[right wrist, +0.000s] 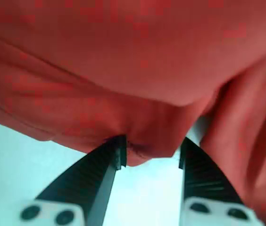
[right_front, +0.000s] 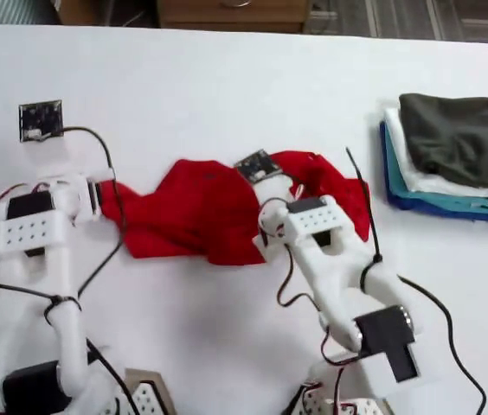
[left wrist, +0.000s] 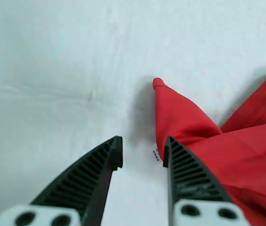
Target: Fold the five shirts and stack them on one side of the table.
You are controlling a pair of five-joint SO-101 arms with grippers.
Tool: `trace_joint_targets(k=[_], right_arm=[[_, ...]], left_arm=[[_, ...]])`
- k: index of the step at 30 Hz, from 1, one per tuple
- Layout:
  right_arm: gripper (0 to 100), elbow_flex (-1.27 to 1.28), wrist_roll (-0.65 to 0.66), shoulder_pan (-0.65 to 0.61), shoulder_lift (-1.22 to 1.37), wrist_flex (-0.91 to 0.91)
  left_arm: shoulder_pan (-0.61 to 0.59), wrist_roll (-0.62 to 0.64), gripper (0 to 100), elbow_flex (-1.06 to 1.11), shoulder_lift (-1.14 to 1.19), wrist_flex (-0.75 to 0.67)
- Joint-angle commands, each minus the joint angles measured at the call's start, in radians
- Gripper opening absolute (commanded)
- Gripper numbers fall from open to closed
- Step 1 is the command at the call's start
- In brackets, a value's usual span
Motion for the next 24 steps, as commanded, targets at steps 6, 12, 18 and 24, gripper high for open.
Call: trace_joint_targets(k=[6, 12, 18, 24], right_arm=[[1.8, -0.107, -0.005, 0.013, 0.038, 0.111], [2.0, -0.14, -0.002, 0.056, -0.186, 0.173], [2.0, -0.155, 0.137, 0.159, -0.493, 0.331], [2.0, -0.152, 0.315, 0.346, -0.684, 0.526]], left_arm=[[-0.012, 0.009, 17, -0.005, -0.037, -0.015], [-0.012, 0.008, 17, -0.005, -0.035, -0.015], [-0.012, 0.008, 17, -0.005, -0.035, -0.015], [-0.011, 0.003, 17, -0.004, -0.034, -0.012]])
